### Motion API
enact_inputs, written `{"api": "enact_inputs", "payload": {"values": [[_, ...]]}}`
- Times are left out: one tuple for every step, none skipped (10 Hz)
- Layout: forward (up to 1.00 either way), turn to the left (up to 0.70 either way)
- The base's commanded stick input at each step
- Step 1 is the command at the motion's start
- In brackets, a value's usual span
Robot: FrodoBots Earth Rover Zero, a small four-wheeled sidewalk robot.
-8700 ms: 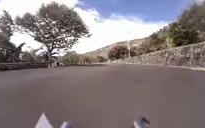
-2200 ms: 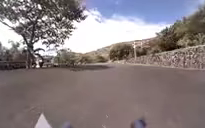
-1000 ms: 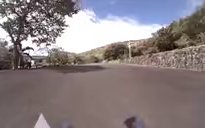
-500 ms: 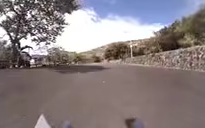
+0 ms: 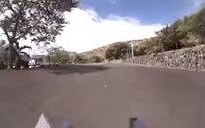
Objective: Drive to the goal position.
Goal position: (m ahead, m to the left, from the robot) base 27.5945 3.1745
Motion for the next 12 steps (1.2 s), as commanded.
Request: {"api": "enact_inputs", "payload": {"values": [[0.85, 0.0], [0.85, 0.0], [0.85, 0.0], [0.85, 0.0], [0.85, 0.0], [0.85, 0.0], [0.85, 0.0], [0.85, -0.19], [0.85, -0.34], [0.85, -0.34], [0.85, -0.34], [0.85, -0.34]]}}
